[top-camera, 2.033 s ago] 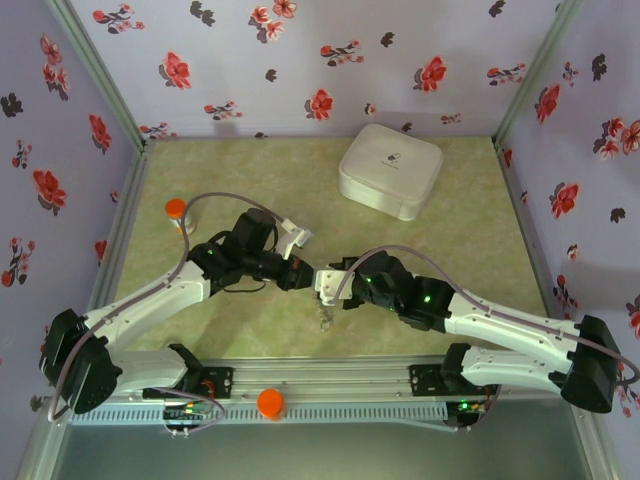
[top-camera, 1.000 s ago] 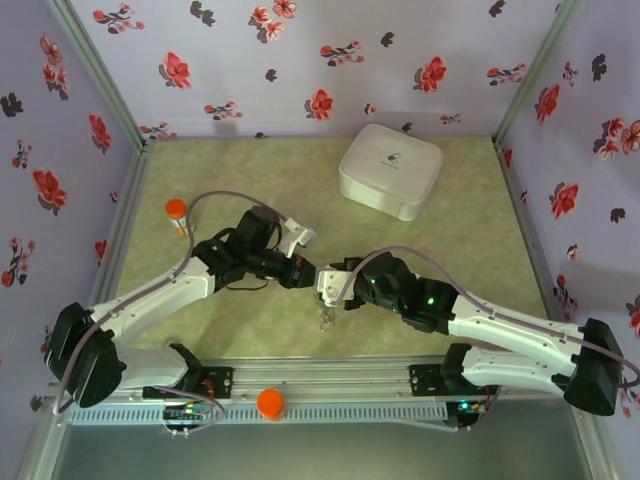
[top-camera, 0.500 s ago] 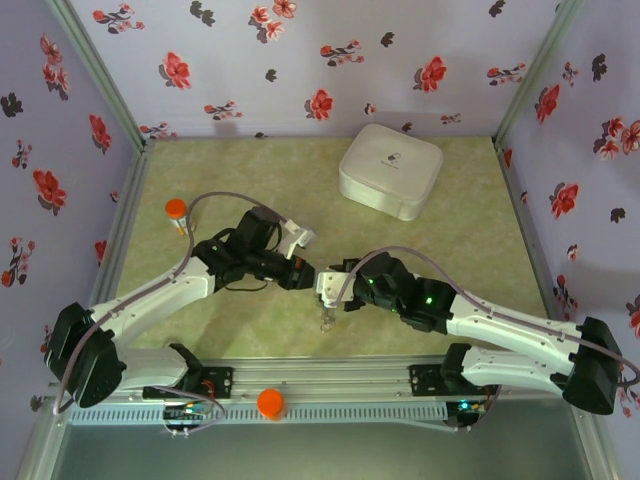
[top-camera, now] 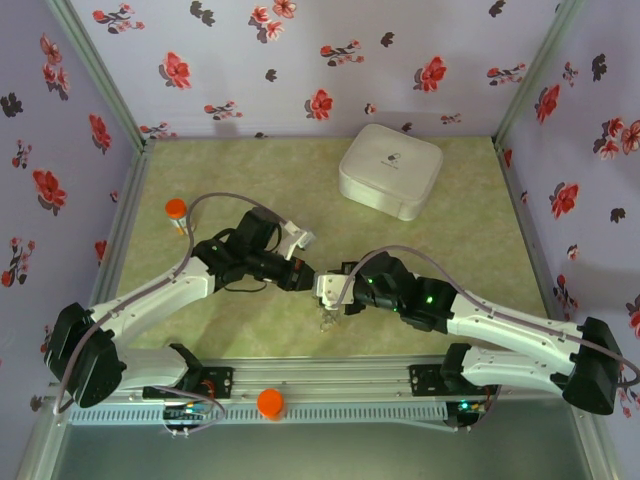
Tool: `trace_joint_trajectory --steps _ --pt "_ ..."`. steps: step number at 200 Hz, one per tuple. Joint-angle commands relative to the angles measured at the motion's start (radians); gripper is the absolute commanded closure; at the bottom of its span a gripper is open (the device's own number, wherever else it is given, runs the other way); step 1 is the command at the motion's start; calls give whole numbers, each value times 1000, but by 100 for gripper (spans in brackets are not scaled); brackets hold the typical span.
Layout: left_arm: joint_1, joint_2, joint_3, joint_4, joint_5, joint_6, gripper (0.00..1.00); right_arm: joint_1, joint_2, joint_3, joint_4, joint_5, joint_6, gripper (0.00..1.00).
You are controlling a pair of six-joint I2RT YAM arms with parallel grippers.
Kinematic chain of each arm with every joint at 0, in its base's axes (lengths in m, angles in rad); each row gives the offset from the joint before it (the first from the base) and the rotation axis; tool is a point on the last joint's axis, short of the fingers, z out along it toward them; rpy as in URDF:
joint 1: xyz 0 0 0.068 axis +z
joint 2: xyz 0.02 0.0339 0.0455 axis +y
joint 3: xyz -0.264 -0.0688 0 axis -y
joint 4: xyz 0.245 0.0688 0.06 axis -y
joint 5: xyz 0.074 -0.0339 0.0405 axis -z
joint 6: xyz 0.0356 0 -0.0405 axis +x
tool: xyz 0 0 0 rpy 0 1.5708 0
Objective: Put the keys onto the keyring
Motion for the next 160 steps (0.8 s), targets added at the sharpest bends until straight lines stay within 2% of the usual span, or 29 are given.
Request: trace_joint_trajectory --steps 1,70,119,137,160 --pt "20 -10 43 45 2 -11 100 11 10 24 -89 -79 27 100" --pt "19 -80 -13 114 -18 20 100 11 13 29 -140 -46 75 100" --pt "6 -128 -61 141 -63 72 100 -1 -7 13 -103 -3 116 100" --pt "-16 -154 -94 167 -105 117 100 -36 -19 -4 -78 18 199 100" --pt "-34 -200 -152 226 -144 168 100 -73 -23 -41 -45 8 452 100"
